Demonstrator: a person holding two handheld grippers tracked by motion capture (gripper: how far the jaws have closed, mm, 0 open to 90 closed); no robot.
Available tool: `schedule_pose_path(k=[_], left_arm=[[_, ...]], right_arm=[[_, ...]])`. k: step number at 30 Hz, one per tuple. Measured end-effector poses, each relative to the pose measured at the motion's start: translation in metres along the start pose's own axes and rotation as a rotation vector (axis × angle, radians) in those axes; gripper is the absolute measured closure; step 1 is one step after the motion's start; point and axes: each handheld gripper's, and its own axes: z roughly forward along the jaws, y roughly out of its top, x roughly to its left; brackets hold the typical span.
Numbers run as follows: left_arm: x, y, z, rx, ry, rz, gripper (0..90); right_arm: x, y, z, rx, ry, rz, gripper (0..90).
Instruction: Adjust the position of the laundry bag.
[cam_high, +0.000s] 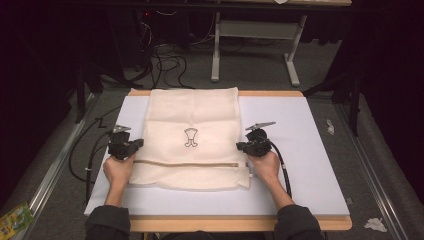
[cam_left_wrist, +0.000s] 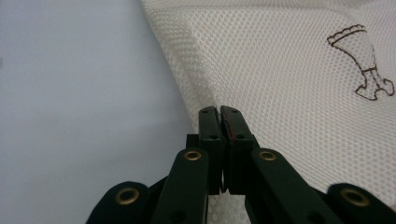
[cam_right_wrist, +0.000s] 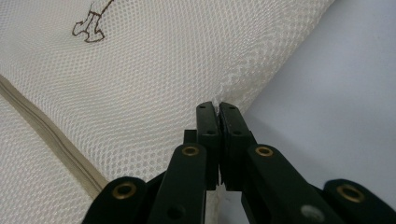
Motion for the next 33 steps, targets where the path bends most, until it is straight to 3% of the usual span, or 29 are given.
schedule_pose_path(k=[10, 16, 33], left_arm=[[-0.005, 0.004, -0.003, -0.016, -0.016, 0.01, 88.3], [-0.008, 0.007, -0.004, -0.032, -0.045, -0.006, 88.2], [-0.02, 0.014, -0.005, -0.055, -0.075, 0.022, 88.3]], right_arm=[[-0.003, 0.0, -0.008, -0.013, -0.009, 0.001, 89.5], [-0.006, 0.0, -0.012, -0.027, -0.014, 0.006, 89.5], [-0.015, -0.004, -0.024, -0.048, -0.023, 0.015, 89.5]])
